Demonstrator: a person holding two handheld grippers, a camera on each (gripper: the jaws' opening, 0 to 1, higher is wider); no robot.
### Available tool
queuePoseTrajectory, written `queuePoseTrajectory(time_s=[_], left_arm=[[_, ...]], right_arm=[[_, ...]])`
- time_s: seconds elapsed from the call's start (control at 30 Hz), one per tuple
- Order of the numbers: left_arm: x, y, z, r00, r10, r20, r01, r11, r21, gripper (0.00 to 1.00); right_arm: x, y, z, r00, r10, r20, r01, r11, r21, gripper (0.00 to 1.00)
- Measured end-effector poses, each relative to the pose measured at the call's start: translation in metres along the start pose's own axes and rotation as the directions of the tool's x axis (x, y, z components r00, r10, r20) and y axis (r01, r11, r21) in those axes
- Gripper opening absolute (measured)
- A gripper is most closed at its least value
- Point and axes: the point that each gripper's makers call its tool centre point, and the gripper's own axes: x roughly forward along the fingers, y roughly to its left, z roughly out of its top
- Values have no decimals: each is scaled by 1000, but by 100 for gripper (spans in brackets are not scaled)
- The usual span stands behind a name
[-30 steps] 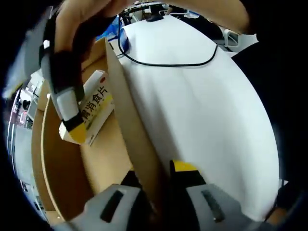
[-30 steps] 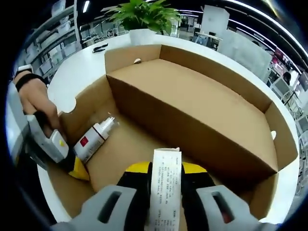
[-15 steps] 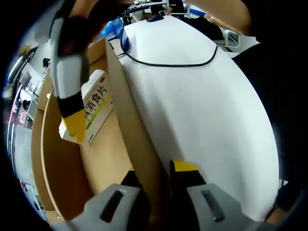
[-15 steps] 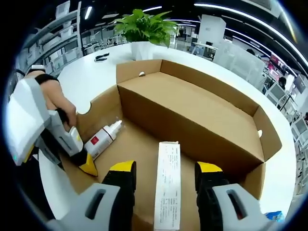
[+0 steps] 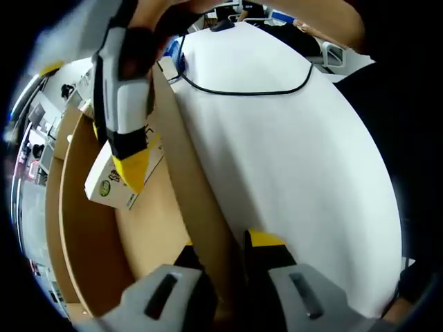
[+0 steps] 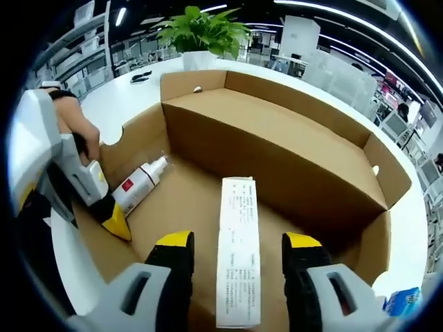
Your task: Operate the shoe box by opening the lid, removing the specified soft item, and placing it in the target area until the item is outside and the box remains undamaged.
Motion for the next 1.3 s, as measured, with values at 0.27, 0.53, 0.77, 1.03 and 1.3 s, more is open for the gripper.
queuePoseTrajectory(time_s=[0.27, 0.53, 0.77, 1.03, 1.3], left_arm=[[0, 1, -1, 1000, 1, -1, -1, 1000, 2, 12], [-1, 1, 0, 1000, 0, 0, 0, 1000, 0, 12], [-1, 0, 0, 1000, 0, 0, 0, 1000, 0, 12], [-1, 0, 0, 1000, -1, 1, 1, 1000, -1, 12], [-1, 0, 0, 1000, -1, 1, 1, 1000, -2, 12]], right_arm=[[2, 3, -3, 1000, -3, -17, 3, 1000, 13, 38], [5, 2, -9, 999, -1, -43, 2, 1000, 22, 32], [6, 2, -9, 999, 8, -44, -7, 1000, 28, 24], [5, 1, -10, 999, 2, -46, -1, 1000, 30, 23], [2, -3, -5, 1000, -8, -13, 8, 1000, 12, 22]])
